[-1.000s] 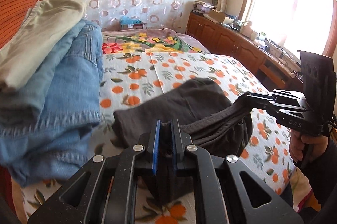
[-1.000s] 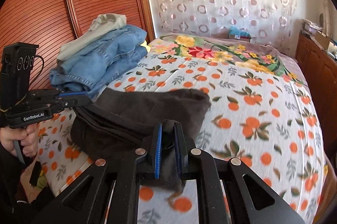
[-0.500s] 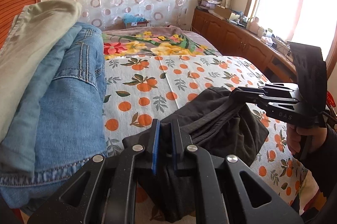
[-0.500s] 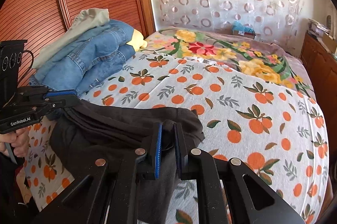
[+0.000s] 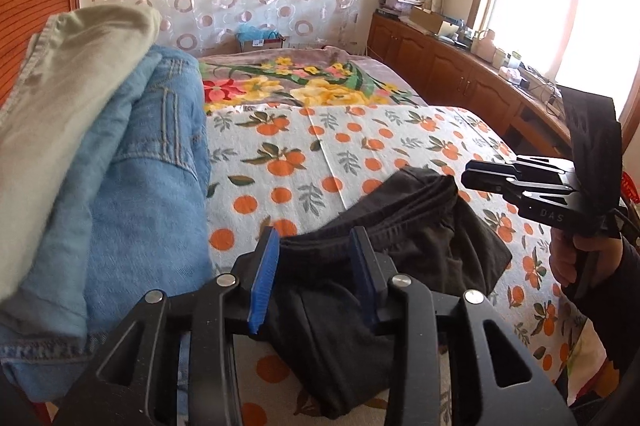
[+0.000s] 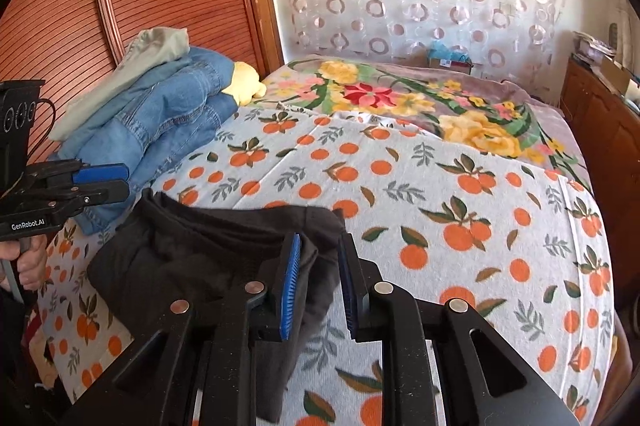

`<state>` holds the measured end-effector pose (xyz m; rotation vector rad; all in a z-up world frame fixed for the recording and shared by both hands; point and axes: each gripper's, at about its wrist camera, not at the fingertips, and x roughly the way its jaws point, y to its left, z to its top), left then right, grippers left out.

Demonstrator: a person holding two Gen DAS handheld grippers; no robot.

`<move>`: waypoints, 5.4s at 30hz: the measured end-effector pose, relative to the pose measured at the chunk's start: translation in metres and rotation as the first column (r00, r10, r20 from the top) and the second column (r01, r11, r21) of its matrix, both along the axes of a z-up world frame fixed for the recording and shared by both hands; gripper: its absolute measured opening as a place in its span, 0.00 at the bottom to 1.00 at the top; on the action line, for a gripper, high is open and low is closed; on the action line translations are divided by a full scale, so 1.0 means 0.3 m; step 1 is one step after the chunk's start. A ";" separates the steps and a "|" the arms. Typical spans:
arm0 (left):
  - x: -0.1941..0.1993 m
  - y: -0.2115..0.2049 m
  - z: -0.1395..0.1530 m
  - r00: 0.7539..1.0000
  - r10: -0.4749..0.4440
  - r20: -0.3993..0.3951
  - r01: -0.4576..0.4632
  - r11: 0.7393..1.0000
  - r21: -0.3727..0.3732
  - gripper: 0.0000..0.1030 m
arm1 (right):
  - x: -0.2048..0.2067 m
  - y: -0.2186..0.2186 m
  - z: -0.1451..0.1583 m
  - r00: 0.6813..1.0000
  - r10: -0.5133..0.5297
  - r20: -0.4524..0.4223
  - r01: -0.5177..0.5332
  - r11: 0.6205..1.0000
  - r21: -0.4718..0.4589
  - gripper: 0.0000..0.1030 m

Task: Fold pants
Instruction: 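Fold the held end over onto the garment and open both grippers, then press the folded garment's edge flat with the right gripper, then position both grippers at the folded black garment's edge and close on it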

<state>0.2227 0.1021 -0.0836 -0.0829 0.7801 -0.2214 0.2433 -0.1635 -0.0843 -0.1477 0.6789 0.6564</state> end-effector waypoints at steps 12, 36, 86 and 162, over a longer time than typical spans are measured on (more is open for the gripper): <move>-0.020 -0.039 -0.051 0.999 -0.016 -0.038 0.017 1.000 0.016 0.38 | 0.048 0.099 -0.044 0.998 0.067 0.022 -0.064 0.990 -0.128 0.38; -0.143 -0.040 -0.094 0.997 -0.006 -0.074 0.006 1.000 0.006 0.38 | -0.186 -0.111 -0.047 0.999 0.006 -0.051 -0.009 0.999 -0.050 0.38; -0.312 -0.033 -0.135 0.991 -0.062 -0.115 0.065 0.997 0.029 0.07 | -0.275 -0.172 -0.051 0.997 0.039 -0.065 -0.042 0.998 -0.036 0.06; -0.165 -0.043 -0.138 0.992 0.105 -0.070 -0.107 0.994 -0.014 0.47 | 0.109 -0.018 -0.077 0.990 0.049 -0.132 -0.053 0.998 -0.030 0.46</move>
